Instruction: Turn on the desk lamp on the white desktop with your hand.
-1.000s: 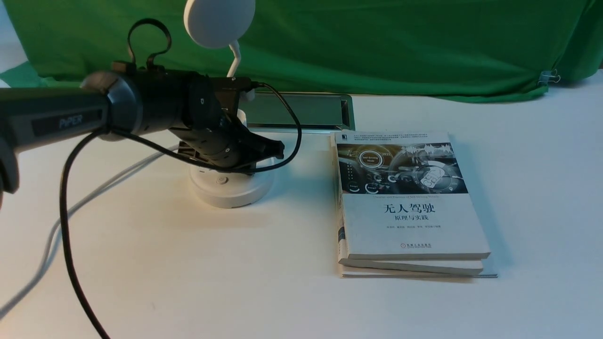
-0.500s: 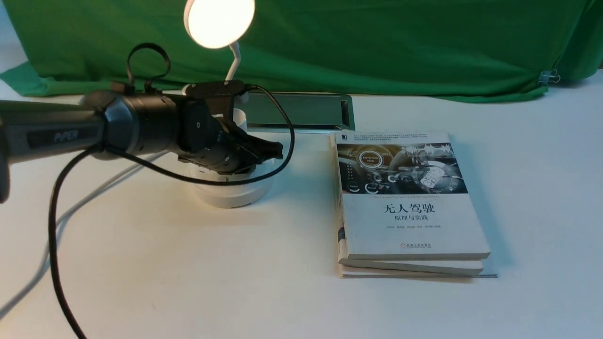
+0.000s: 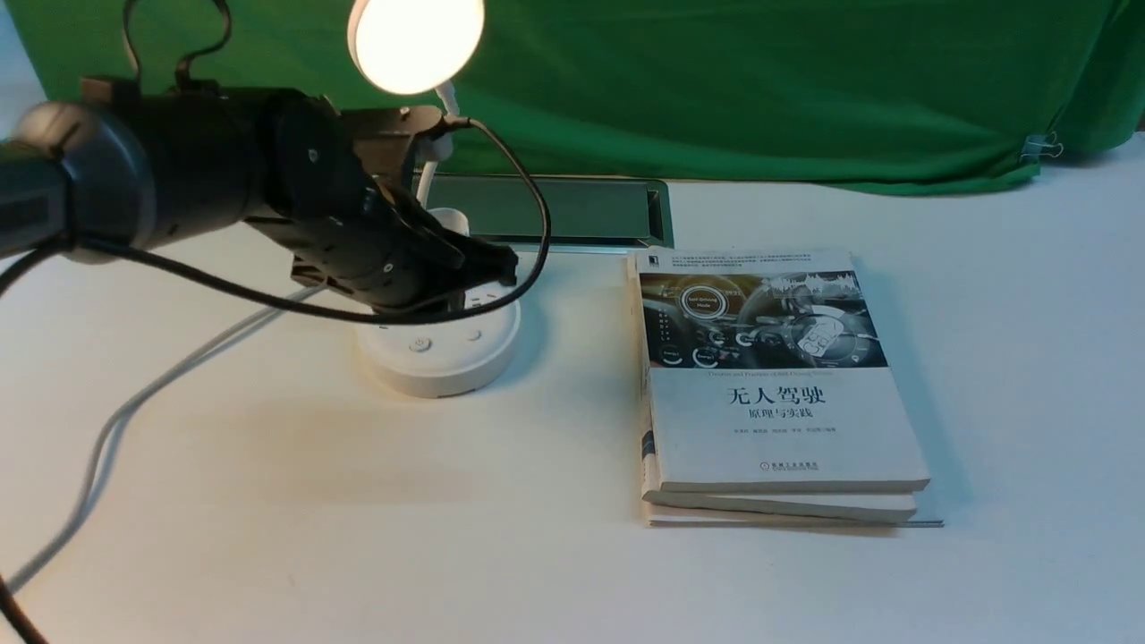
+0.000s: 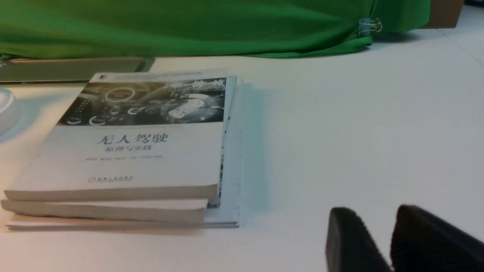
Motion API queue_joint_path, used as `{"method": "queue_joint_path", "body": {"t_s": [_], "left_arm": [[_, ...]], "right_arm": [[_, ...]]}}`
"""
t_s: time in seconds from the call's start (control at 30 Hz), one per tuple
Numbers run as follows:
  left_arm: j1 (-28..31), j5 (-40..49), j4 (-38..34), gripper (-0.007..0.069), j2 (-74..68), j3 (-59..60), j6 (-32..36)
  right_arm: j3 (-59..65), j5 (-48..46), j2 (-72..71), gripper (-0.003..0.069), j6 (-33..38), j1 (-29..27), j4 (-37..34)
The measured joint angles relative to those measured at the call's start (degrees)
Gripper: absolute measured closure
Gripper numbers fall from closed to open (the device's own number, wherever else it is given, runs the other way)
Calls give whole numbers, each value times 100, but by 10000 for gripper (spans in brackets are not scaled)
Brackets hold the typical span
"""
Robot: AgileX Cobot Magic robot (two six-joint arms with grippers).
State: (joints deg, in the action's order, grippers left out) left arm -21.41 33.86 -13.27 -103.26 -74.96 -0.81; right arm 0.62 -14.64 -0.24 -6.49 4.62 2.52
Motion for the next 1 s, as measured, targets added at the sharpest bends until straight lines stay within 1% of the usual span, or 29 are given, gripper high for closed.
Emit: {"method": "queue_joint_path", "body": {"t_s": [0.07,0.13,0.17,0.2,0.27,0.33,0.4,0.53,0.57,0.6,0.67,0.7,0.83,1.0], "left_arm": [[-5,382,-474,624,408,407,560],[-5,556,-804,624,792,762,981],[-5,565,-871,624,968,909,1021],[-5,611,-1107,624,1447,1267,1303],[-5,580,-1299,624,2198,1719,1557],[-5,368,-1449,624,3209,2236,1772],[-5,83,-1497,624,3947,2578,1851],[-5,-819,-1496,624,5633,3320,1946],[-5,-1277,-1461,624,6106,3607,1976],[-5,-1277,-1453,624,6183,3647,1976],[-5,-1997,-1361,624,7101,4162,2005],[-5,-2140,-1318,624,7387,4321,2010],[-5,-2265,-1162,624,8243,4774,2022],[-5,-2214,-958,624,8732,5011,2022]], "right_arm": [[0,0,0,418,0,0,0],[0,0,0,418,0,0,0],[0,0,0,418,0,0,0],[0,0,0,418,0,0,0],[0,0,0,418,0,0,0],[0,0,0,418,0,0,0],[0,0,0,418,0,0,0],[0,0,0,419,0,0,0],[0,0,0,419,0,0,0],[0,0,0,419,0,0,0],[0,5,0,419,0,0,0],[0,2,0,419,0,0,0],[0,2,0,419,0,0,0],[0,2,0,419,0,0,0]]}}
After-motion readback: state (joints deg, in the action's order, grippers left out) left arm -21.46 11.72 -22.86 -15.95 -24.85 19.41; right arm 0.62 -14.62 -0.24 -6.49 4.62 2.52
